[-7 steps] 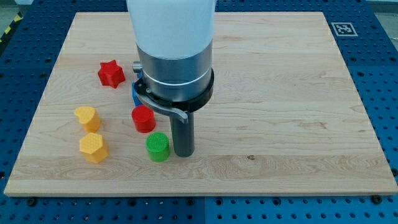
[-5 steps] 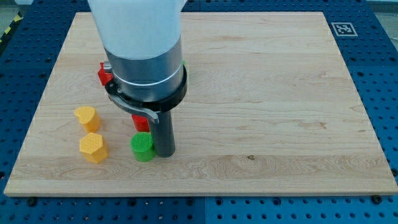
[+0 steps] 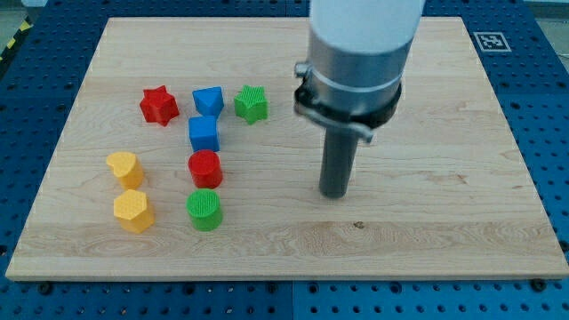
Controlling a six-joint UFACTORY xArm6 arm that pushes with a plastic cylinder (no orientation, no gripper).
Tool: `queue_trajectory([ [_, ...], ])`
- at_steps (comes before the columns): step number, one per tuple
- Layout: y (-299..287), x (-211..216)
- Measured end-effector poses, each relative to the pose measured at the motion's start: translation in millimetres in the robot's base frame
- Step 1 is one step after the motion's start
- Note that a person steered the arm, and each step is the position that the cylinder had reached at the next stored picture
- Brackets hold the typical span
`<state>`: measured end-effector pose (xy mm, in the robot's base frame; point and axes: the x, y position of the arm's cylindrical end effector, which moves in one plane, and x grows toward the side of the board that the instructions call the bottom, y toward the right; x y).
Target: Move the arm towards the bottom center of the board
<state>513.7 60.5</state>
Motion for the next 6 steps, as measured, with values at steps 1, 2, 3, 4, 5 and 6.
queue_trajectory([
  [1, 51.5, -21.6],
  [2, 64.3, -21.6],
  [3, 64.3, -20.4],
  [4, 53.0, 1.0],
  [5, 20.5, 49.7],
  [6, 1.4, 83.2],
])
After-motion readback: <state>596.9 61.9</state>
